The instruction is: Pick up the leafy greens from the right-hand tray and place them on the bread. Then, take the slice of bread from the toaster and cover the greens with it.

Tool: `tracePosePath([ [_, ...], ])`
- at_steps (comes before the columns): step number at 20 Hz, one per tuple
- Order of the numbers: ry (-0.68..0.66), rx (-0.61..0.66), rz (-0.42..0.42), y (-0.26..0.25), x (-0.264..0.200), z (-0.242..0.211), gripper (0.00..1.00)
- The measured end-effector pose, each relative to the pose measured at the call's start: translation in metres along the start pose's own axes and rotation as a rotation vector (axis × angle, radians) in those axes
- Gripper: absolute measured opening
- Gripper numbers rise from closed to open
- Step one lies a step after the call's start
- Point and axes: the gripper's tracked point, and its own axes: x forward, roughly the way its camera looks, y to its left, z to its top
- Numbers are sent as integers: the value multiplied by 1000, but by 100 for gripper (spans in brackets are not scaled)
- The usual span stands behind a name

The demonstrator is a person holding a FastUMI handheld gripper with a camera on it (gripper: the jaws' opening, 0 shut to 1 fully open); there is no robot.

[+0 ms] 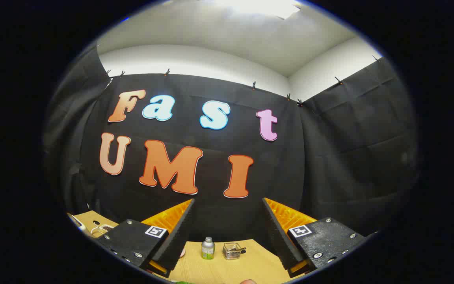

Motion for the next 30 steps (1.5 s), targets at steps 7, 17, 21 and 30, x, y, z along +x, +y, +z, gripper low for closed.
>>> tracePosePath([
  [7, -8, -19, 10, 8, 5, 12, 98],
  [17, 7, -7, 67, 20, 10, 19, 98],
  [21, 43, -11, 80, 21, 11, 8, 98],
  [30, 190, -52, 171, 39, 1, -61, 98],
])
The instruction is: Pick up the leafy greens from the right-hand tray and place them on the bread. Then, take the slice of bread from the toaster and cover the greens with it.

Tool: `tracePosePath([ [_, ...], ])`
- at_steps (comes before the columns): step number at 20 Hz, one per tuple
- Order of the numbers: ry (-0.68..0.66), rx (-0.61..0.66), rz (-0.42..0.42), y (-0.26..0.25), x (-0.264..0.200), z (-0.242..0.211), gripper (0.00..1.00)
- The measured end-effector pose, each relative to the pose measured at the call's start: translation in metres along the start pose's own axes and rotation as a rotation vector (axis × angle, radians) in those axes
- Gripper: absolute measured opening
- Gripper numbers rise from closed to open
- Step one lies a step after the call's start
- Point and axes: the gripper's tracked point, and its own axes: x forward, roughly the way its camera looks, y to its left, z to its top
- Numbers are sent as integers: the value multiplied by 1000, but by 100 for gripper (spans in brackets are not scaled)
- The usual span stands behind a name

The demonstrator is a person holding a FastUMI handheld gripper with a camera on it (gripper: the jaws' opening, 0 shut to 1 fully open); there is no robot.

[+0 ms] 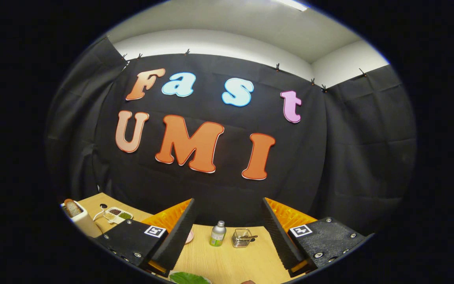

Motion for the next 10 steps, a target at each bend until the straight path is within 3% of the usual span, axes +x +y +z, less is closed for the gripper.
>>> tracePosePath([
  [10, 319, -41, 208, 43, -7, -137, 98],
])
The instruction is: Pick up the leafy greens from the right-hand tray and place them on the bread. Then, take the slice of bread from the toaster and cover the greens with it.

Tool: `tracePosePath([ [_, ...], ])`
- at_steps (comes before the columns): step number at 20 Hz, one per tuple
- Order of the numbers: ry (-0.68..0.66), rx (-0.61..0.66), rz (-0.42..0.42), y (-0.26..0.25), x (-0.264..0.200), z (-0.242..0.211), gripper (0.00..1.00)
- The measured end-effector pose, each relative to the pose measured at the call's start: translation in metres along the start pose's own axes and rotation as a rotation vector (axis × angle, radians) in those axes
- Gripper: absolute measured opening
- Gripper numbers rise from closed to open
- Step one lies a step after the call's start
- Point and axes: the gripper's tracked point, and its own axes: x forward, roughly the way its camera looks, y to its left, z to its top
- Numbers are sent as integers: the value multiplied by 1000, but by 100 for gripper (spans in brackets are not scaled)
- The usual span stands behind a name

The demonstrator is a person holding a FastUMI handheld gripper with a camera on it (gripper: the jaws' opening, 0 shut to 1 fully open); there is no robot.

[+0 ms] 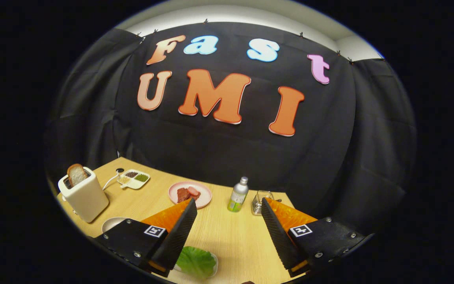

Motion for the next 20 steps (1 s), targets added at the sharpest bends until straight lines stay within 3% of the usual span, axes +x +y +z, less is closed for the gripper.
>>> tracePosePath([
  [7, 244, -18, 157, 36, 19, -89, 97],
  [15, 533, -71, 281, 66, 27, -183, 92],
  [20, 656, -112, 328, 78, 34, -219, 88],
])
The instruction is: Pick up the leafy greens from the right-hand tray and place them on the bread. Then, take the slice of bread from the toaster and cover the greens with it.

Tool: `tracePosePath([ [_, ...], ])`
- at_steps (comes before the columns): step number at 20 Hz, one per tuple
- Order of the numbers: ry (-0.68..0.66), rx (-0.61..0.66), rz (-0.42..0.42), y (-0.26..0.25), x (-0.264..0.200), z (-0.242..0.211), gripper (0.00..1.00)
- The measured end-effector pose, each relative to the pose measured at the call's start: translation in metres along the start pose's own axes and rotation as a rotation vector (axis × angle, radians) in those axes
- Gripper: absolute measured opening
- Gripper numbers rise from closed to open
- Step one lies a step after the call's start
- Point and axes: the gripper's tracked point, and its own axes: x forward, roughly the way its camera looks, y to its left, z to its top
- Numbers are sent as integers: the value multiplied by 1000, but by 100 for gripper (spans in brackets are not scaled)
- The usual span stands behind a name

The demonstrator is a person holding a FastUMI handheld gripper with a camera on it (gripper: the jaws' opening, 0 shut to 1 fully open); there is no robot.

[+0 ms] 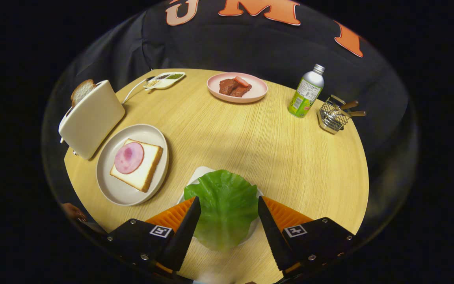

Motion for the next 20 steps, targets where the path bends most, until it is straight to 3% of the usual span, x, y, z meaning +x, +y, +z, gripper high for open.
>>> tracePosePath([
  [5, 118, -12, 28, 9, 23, -17, 86],
  [14, 217, 87, 37, 13, 37, -28, 66],
  [16, 207, 90, 32, 13, 39, -26, 57],
  [19, 202, 130, 6, 16, 38, -25, 18],
  [20, 204, 147, -3, 17, 38, -25, 14],
])
